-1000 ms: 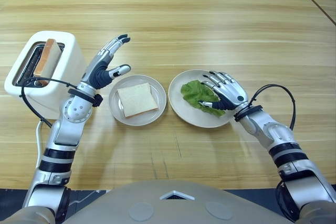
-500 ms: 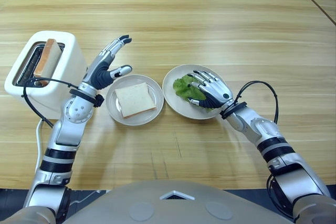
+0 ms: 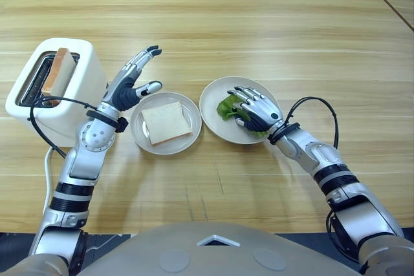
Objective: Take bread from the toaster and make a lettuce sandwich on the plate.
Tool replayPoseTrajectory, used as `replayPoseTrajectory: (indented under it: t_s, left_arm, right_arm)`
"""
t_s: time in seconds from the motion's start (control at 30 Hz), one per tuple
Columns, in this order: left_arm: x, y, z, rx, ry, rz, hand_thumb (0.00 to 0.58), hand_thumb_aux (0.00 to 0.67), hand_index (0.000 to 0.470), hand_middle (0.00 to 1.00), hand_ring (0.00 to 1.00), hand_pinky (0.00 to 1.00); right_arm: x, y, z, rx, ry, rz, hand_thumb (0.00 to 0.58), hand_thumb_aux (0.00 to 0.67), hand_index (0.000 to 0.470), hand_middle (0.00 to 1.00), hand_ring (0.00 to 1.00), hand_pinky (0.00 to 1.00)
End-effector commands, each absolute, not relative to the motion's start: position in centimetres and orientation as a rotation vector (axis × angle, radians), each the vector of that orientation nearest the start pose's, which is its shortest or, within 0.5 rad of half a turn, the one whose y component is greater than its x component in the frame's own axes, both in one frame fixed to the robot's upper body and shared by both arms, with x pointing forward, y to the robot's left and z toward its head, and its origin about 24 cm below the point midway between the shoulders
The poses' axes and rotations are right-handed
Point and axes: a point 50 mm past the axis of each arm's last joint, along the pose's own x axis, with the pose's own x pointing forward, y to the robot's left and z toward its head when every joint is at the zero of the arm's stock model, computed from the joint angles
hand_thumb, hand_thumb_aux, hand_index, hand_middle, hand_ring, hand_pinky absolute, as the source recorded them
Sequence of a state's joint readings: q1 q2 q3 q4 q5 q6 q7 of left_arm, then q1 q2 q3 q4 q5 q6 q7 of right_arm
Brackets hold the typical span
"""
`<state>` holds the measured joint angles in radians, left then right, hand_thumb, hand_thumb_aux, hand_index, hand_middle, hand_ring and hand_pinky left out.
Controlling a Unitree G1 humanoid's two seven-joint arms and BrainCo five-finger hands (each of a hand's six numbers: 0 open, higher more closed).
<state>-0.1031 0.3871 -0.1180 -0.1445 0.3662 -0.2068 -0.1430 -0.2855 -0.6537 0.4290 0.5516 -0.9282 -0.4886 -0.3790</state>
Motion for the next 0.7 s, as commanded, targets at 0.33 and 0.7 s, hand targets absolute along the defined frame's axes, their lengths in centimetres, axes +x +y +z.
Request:
replayPoseTrajectory:
  t_s: [0.33, 0.7]
  left_arm:
    - [26.0, 15.7, 12.0, 0.748, -0.433, -0.286, 0.0, 0.0, 0.0, 0.0, 0.0, 0.0]
    - [25.4, 16.4, 16.0, 0.635, -0.595, -0.088, 0.0, 0.0, 0.0, 0.0, 0.0, 0.0]
  right_arm:
    - [27.0, -18.6, 6.1, -1.411, -0.652, 0.367, 0.58, 0.67, 0.47, 0.0, 0.0, 0.0]
    - [28.1, -9.9, 8.0, -1.326, -0.894, 0.542, 0.58, 0.67, 0.47, 0.0, 0.0, 0.0]
